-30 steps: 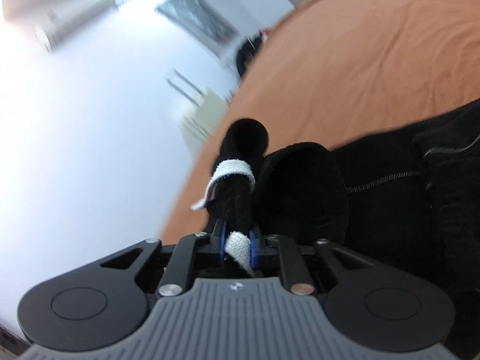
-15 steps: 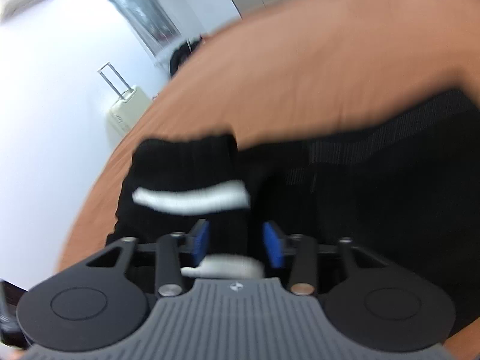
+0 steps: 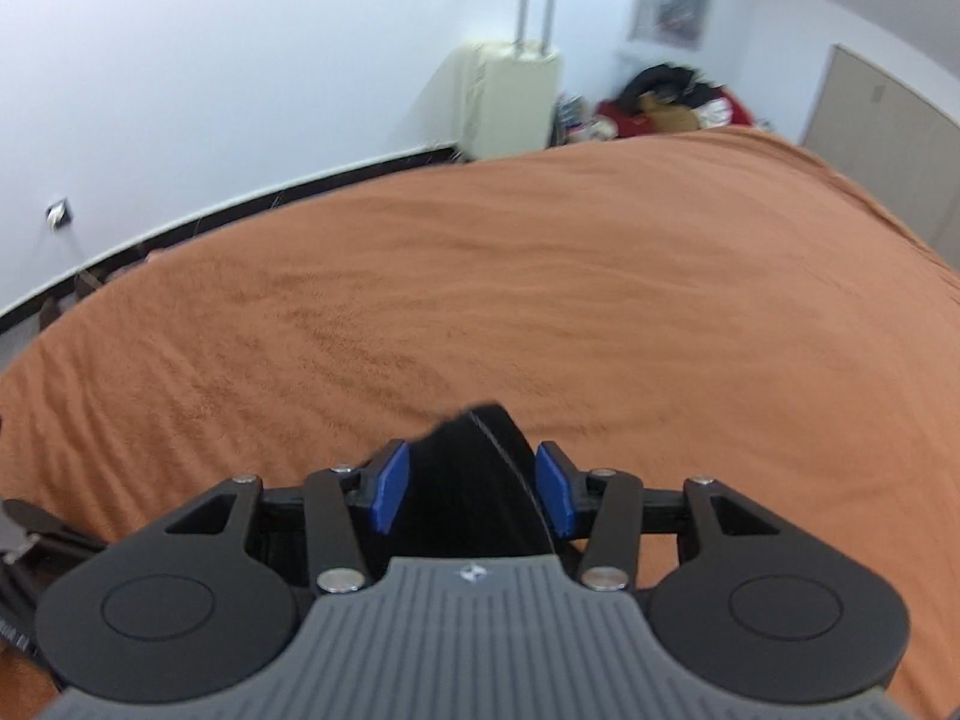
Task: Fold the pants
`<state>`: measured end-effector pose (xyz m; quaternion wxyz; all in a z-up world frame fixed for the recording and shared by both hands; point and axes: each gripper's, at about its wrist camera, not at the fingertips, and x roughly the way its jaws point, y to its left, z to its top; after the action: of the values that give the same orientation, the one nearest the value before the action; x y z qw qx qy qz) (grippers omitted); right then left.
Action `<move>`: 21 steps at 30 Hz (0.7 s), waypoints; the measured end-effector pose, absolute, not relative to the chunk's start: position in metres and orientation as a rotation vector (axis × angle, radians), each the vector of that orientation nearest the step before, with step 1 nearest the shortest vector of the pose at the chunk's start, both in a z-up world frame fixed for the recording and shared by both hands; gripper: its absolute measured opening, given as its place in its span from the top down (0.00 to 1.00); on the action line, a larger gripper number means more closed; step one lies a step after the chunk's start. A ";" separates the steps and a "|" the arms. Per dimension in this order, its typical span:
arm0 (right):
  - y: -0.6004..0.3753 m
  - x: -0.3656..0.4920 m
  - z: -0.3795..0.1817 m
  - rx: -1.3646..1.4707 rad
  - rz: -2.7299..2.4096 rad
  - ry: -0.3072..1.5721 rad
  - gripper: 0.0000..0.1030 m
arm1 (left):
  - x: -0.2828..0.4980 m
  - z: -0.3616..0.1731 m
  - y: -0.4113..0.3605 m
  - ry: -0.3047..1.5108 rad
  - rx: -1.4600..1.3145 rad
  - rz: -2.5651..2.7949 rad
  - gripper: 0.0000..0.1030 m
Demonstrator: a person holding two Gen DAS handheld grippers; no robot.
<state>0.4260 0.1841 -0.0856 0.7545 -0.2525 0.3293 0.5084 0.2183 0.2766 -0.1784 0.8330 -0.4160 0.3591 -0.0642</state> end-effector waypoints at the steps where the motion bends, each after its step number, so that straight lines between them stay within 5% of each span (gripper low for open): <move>1: 0.197 0.427 -0.090 -0.568 1.112 0.740 0.45 | 0.218 -0.178 0.277 0.763 -0.879 -0.139 0.32; 2: 0.207 0.433 -0.098 -0.594 1.098 0.764 0.40 | 0.218 -0.178 0.277 0.765 -0.874 -0.143 0.34; 3: 0.216 0.445 -0.108 -0.617 1.083 0.786 0.49 | 0.219 -0.177 0.277 0.767 -0.863 -0.144 0.39; 4: 0.217 0.450 -0.115 -0.597 1.088 0.827 0.79 | 0.219 -0.176 0.276 0.771 -0.847 -0.144 0.42; 7: 0.201 0.447 -0.107 -0.516 1.075 0.803 0.85 | 0.215 -0.173 0.272 0.776 -0.796 -0.154 0.49; 12: 0.181 0.473 -0.084 -0.259 1.059 0.802 0.88 | 0.210 -0.171 0.269 0.775 -0.775 -0.169 0.54; 21: 0.224 0.485 -0.155 -0.255 0.977 0.876 0.80 | 0.200 -0.177 0.275 0.784 -0.805 -0.156 0.61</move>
<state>0.4850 0.2240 -0.1550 0.7849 -0.1180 0.4060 0.4530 0.2004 0.2753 -0.1774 0.8435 -0.3811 0.3712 -0.0739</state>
